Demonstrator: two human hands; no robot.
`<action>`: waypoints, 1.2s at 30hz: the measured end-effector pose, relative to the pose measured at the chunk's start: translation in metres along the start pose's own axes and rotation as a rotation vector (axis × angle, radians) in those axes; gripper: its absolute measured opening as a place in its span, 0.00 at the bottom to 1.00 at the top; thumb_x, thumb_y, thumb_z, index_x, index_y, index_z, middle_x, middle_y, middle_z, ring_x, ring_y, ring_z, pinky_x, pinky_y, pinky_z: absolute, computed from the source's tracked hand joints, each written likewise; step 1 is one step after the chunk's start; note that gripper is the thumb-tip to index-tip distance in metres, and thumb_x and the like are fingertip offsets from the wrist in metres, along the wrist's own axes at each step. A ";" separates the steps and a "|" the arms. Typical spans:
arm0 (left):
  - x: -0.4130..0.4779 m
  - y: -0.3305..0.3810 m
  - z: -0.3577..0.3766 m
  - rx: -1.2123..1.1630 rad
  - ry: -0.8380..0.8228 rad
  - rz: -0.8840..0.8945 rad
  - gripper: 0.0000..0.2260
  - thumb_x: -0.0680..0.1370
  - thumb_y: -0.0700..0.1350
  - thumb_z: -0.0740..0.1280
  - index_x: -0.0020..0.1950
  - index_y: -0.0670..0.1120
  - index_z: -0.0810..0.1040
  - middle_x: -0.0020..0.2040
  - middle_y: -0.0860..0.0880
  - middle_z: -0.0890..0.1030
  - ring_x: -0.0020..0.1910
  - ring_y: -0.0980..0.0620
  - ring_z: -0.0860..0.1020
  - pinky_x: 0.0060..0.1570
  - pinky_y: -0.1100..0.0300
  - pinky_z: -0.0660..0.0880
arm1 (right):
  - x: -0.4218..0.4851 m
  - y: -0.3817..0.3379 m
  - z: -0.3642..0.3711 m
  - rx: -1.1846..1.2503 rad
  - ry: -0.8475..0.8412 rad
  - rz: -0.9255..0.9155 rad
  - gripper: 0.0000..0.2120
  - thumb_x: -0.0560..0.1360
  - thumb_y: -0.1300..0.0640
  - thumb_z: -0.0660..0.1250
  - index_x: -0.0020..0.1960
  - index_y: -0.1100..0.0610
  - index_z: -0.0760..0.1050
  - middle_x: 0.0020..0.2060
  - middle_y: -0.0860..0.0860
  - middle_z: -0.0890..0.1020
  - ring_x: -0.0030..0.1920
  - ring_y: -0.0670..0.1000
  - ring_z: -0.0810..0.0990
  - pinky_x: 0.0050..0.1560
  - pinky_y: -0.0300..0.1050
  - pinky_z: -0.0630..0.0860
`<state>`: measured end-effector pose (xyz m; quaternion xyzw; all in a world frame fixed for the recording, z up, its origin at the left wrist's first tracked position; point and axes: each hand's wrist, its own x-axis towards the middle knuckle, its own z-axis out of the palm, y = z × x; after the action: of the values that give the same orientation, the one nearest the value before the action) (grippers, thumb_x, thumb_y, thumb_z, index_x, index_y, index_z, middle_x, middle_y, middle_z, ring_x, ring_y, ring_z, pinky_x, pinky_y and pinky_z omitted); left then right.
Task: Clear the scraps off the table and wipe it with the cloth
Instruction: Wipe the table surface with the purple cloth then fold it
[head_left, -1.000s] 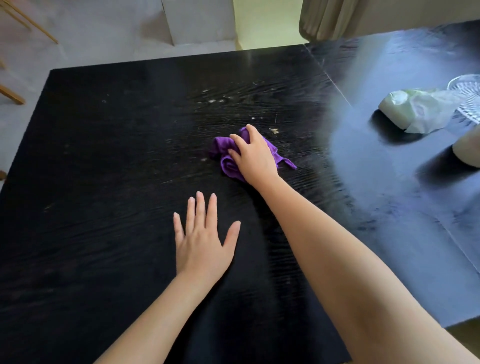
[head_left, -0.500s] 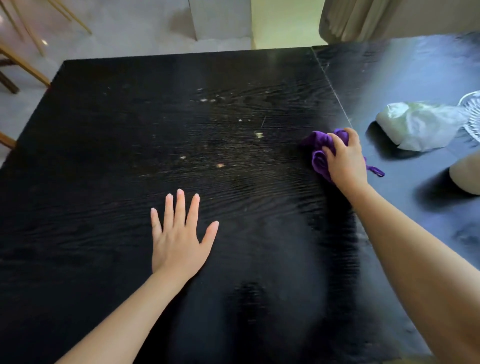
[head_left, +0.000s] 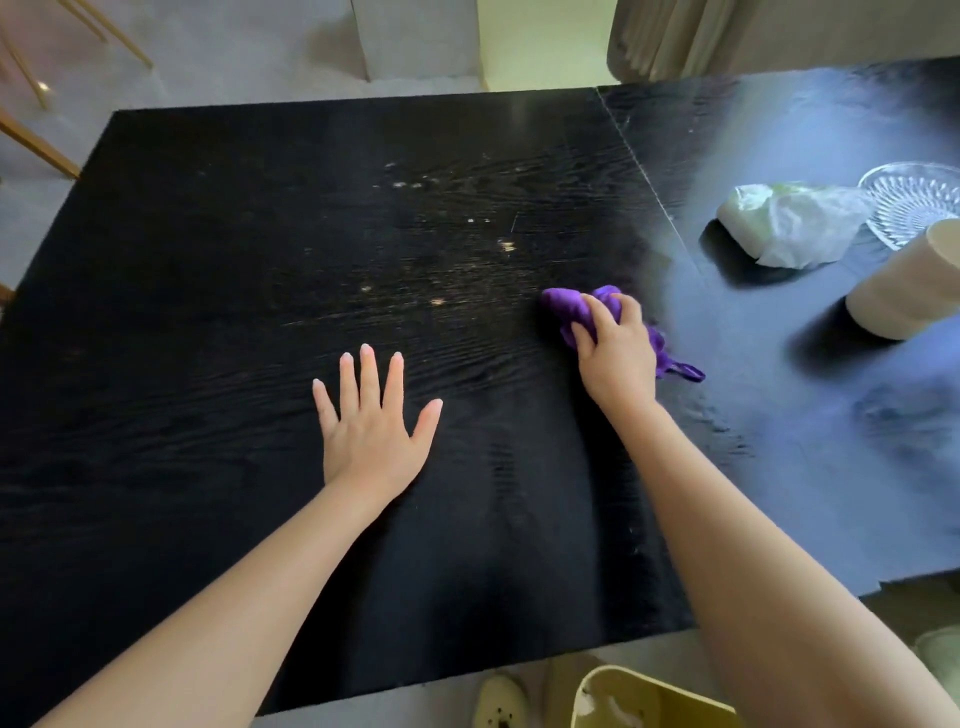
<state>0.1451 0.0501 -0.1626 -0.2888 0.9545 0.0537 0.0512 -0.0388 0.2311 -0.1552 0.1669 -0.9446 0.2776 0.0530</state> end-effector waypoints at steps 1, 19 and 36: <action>0.000 -0.001 -0.001 -0.009 -0.023 0.015 0.34 0.76 0.66 0.39 0.77 0.50 0.41 0.79 0.45 0.41 0.77 0.45 0.38 0.73 0.42 0.37 | -0.009 -0.010 0.003 0.009 -0.020 -0.017 0.18 0.76 0.53 0.63 0.65 0.53 0.74 0.64 0.57 0.72 0.59 0.60 0.74 0.54 0.48 0.71; -0.180 0.002 0.008 -0.010 0.044 0.113 0.33 0.76 0.62 0.42 0.76 0.45 0.59 0.77 0.42 0.58 0.77 0.45 0.56 0.75 0.45 0.52 | -0.150 -0.030 -0.035 0.047 -0.426 -0.540 0.19 0.76 0.55 0.65 0.67 0.51 0.73 0.69 0.54 0.70 0.66 0.55 0.73 0.62 0.47 0.73; -0.180 0.004 0.012 0.105 0.039 0.097 0.35 0.75 0.64 0.34 0.77 0.46 0.51 0.78 0.43 0.53 0.78 0.45 0.51 0.76 0.46 0.49 | -0.164 0.130 -0.129 -0.051 0.012 0.126 0.19 0.76 0.57 0.65 0.67 0.53 0.73 0.70 0.57 0.68 0.63 0.61 0.75 0.58 0.52 0.73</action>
<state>0.2926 0.1533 -0.1510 -0.2400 0.9697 0.0001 0.0449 0.0713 0.4501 -0.1442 0.1043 -0.9597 0.2571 0.0452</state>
